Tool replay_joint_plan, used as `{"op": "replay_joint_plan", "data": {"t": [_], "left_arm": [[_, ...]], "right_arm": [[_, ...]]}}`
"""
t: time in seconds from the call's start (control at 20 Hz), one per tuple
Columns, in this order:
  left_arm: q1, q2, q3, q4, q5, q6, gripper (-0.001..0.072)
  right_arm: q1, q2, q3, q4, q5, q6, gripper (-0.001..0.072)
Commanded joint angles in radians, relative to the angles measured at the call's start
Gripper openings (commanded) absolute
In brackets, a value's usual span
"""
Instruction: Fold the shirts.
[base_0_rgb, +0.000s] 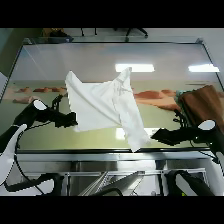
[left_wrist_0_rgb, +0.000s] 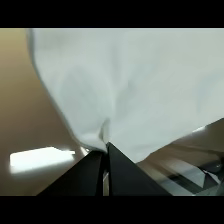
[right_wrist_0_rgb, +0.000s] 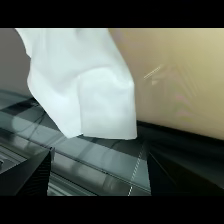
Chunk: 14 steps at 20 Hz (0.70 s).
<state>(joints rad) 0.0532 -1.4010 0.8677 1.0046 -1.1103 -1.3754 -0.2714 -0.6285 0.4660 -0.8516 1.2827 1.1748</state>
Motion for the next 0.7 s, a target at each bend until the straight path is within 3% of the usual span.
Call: {"op": "replay_joint_plan", "data": {"t": [0.0, 0.15, 0.25, 0.6, 0.65], "left_arm": [[0.087, -0.001, -0.025, 0.022, -0.036, 0.034, 0.0014], [0.121, -0.001, -0.027, 0.021, -0.043, 0.054, 0.0014], [0.134, -0.001, -0.027, 0.021, -0.043, 0.068, 0.0014], [0.137, -0.001, -0.027, 0.022, -0.058, 0.103, 0.0014], [0.137, -0.001, -0.027, 0.022, -0.064, 0.109, 0.0014]], "right_arm": [[0.001, -0.069, -0.043, 0.103, -0.074, -0.104, 0.0645], [0.001, -0.175, -0.043, 0.218, -0.09, -0.182, 0.0643], [0.022, -0.25, -0.042, 0.275, -0.098, -0.227, 0.0549], [0.29, -0.374, -0.041, 0.367, -0.231, -0.232, 0.0503], [0.302, -0.375, -0.041, 0.399, -0.229, -0.234, 0.0346]]}}
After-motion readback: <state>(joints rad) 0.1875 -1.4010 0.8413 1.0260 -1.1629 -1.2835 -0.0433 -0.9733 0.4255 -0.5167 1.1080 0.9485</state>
